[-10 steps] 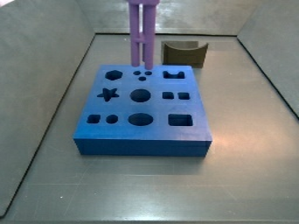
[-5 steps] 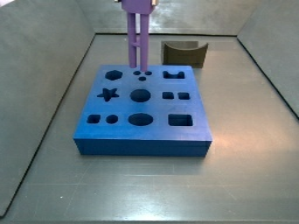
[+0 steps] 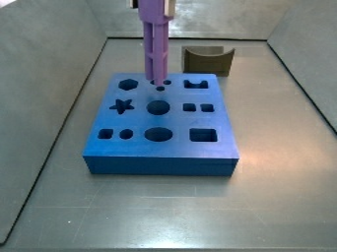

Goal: Insert the 3 prong object.

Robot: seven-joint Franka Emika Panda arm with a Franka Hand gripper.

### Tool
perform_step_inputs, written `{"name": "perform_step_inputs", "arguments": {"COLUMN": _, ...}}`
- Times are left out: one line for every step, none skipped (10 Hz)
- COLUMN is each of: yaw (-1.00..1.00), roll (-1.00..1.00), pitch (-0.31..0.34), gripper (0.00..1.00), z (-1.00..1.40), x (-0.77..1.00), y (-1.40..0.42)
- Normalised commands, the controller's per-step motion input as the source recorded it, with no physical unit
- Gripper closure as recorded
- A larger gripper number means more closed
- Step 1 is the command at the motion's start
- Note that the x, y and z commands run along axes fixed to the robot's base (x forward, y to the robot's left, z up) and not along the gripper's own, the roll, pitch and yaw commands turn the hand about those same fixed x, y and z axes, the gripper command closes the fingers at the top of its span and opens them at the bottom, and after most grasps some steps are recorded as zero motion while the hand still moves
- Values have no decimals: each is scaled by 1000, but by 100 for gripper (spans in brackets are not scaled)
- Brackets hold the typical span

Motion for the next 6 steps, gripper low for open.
{"name": "perform_step_inputs", "arguments": {"yaw": -983, "roll": 24, "pitch": 0, "gripper": 100, "z": -243, "x": 43, "y": 57}}
{"name": "perform_step_inputs", "arguments": {"yaw": -703, "roll": 30, "pitch": 0, "gripper": 100, "z": -317, "x": 26, "y": 317}}
{"name": "perform_step_inputs", "arguments": {"yaw": -386, "roll": 30, "pitch": -1, "gripper": 100, "z": -369, "x": 80, "y": 269}}
{"name": "perform_step_inputs", "arguments": {"yaw": -223, "roll": 59, "pitch": 0, "gripper": 100, "z": -334, "x": 111, "y": 177}}
{"name": "perform_step_inputs", "arguments": {"yaw": -240, "roll": 67, "pitch": 0, "gripper": 100, "z": -354, "x": 206, "y": 120}}
{"name": "perform_step_inputs", "arguments": {"yaw": -277, "roll": 69, "pitch": 3, "gripper": 100, "z": -343, "x": 317, "y": 63}}
